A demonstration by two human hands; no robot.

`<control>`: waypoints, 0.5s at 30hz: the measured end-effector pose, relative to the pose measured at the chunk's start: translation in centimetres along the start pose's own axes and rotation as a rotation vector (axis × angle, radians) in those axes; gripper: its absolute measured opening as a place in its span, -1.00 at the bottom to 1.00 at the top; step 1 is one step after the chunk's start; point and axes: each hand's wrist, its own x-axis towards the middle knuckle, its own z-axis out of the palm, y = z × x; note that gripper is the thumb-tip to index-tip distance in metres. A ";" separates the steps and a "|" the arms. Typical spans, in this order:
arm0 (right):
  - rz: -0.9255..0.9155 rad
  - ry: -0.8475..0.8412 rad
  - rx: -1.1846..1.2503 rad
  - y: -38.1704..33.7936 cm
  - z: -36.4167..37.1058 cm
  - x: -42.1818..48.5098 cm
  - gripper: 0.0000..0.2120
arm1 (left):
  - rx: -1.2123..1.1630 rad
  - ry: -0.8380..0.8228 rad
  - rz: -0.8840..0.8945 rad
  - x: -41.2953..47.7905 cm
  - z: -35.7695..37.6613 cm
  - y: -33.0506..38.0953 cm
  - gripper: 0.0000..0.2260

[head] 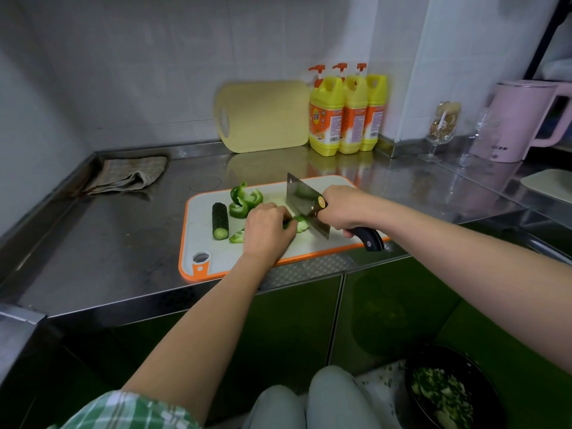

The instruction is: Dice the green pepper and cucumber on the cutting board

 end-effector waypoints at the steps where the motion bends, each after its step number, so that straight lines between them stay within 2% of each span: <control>1: 0.006 -0.004 -0.016 -0.1 0.2 -0.1 -0.89 | -0.010 -0.006 -0.005 0.0 0.0 0.0 -0.82; 5: 0.022 0.000 -0.020 -0.3 1.0 0.1 -0.92 | -0.026 -0.033 -0.011 0.0 -0.1 0.0 -0.82; 8: 0.019 0.069 -0.003 -0.2 2.2 0.6 -0.95 | -0.029 -0.026 -0.017 0.0 -0.1 -0.1 -0.83; 12: 0.001 0.160 0.138 0.7 3.0 1.2 -0.91 | -0.043 -0.028 -0.031 0.0 -0.1 -0.1 -0.83; 15: -0.015 0.168 0.188 1.2 2.2 1.0 -0.90 | -0.062 -0.031 -0.050 0.1 0.0 -0.1 -0.85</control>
